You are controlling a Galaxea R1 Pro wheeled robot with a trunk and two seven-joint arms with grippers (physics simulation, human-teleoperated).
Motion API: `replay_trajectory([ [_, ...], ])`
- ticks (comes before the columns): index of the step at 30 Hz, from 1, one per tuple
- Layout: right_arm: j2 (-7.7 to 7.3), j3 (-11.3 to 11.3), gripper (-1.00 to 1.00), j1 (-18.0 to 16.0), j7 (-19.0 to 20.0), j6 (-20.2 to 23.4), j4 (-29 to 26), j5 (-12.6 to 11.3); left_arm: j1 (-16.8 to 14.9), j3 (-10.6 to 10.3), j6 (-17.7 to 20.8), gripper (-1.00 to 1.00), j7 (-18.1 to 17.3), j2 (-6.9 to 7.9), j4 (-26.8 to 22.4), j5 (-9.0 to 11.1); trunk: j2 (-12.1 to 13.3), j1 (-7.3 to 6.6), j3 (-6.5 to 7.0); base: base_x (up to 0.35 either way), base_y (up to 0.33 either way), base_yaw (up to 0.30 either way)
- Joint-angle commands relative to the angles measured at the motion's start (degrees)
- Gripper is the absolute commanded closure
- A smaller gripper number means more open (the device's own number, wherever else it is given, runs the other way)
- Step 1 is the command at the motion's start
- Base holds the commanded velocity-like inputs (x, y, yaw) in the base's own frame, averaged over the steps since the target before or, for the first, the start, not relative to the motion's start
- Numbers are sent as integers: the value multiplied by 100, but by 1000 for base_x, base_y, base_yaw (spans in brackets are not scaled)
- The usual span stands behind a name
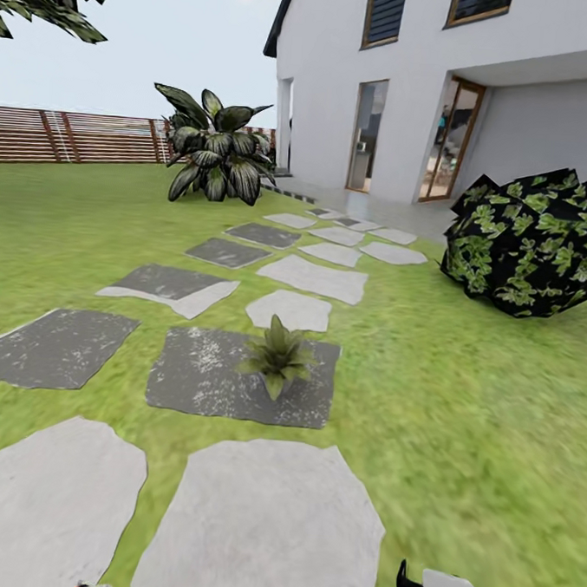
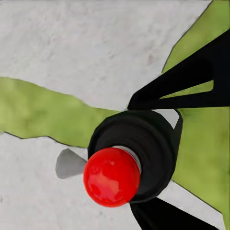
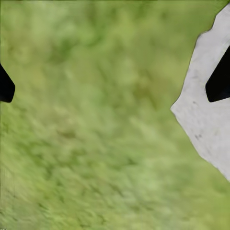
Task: Pick up the pesticide atomizer in the garden and spray insectifuge to fully cover both potted plants in the garden.
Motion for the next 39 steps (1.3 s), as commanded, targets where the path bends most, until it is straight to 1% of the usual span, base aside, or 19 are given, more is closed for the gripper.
replay_trajectory([
  [1, 8, -48, -100, -4, -22, -14, 5, 59, -4, 50, -18, 100, -30, -1, 4, -40, -2, 2, -5, 334, 70, 0],
  [16, 20, -50, -100, -4, -22, -14, 5, 49, -4, 47, -18, 100, -30, -4, 4, -42, -2, 2, -5, 334, 71, -2],
  [29, 20, -50, -100, -4, -22, -14, 5, 49, -4, 50, -18, 100, -30, -2, 4, -43, -2, 2, 5, 334, 74, -221],
  [34, 20, -48, -100, -4, -19, -14, 8, 54, -4, 48, -18, 100, -30, -3, 4, -39, -2, 2, 8, 303, 160, -33],
  [39, 1, -46, -100, -4, -5, -8, 7, 76, -4, 49, -18, 100, -32, -3, 0, -45, -2, 2, 8, 256, 41, -2],
])
